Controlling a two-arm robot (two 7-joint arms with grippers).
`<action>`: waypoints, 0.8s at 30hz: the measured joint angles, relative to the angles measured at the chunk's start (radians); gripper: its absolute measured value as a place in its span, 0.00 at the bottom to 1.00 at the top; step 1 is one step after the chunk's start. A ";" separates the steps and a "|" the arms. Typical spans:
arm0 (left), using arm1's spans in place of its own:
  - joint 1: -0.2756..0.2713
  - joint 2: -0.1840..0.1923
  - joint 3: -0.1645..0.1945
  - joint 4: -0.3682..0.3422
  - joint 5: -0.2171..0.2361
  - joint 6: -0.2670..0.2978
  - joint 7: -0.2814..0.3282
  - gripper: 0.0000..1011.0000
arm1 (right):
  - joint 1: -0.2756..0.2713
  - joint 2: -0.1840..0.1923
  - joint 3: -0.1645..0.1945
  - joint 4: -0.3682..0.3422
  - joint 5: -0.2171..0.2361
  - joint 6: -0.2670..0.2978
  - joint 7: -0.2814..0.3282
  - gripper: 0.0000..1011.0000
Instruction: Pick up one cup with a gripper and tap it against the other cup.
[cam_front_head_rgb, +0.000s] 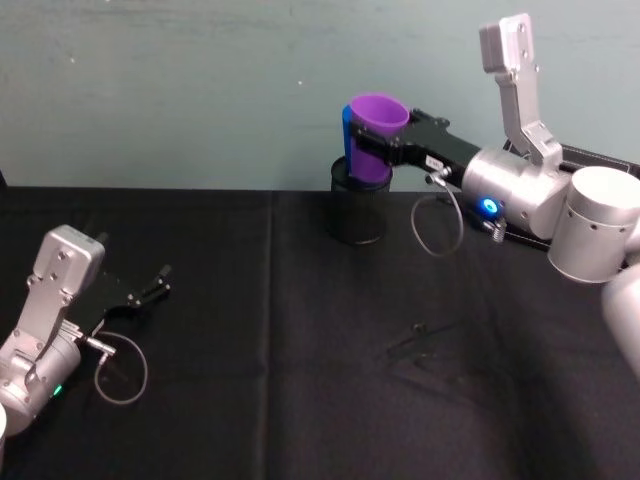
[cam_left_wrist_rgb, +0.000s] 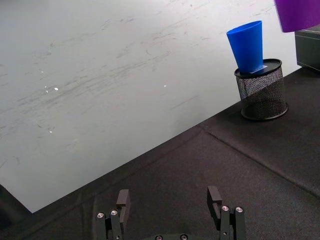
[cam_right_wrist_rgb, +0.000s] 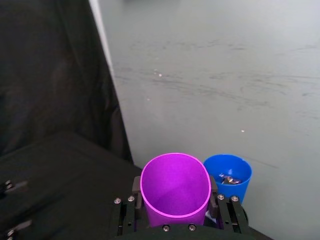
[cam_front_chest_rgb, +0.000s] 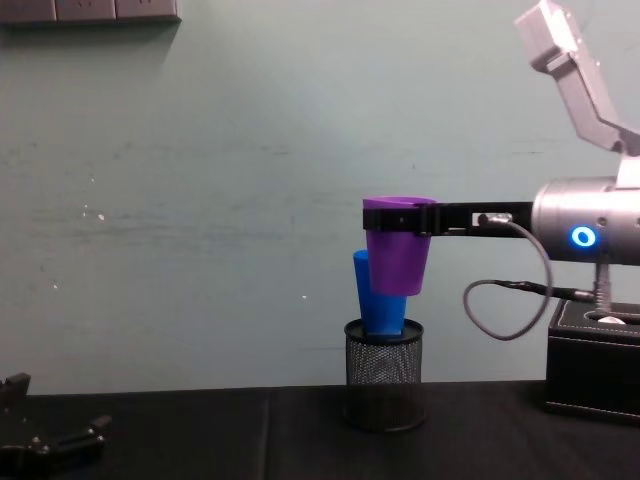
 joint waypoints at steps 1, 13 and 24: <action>0.000 0.000 0.000 0.000 0.000 0.000 0.000 1.00 | -0.005 0.007 -0.002 -0.011 0.003 0.004 0.005 0.72; 0.000 0.000 0.000 0.000 0.000 0.000 0.000 1.00 | -0.071 0.108 -0.032 -0.160 0.044 0.041 0.095 0.72; 0.000 0.000 0.000 0.000 0.000 0.000 0.000 1.00 | -0.162 0.213 -0.049 -0.268 0.096 -0.001 0.200 0.72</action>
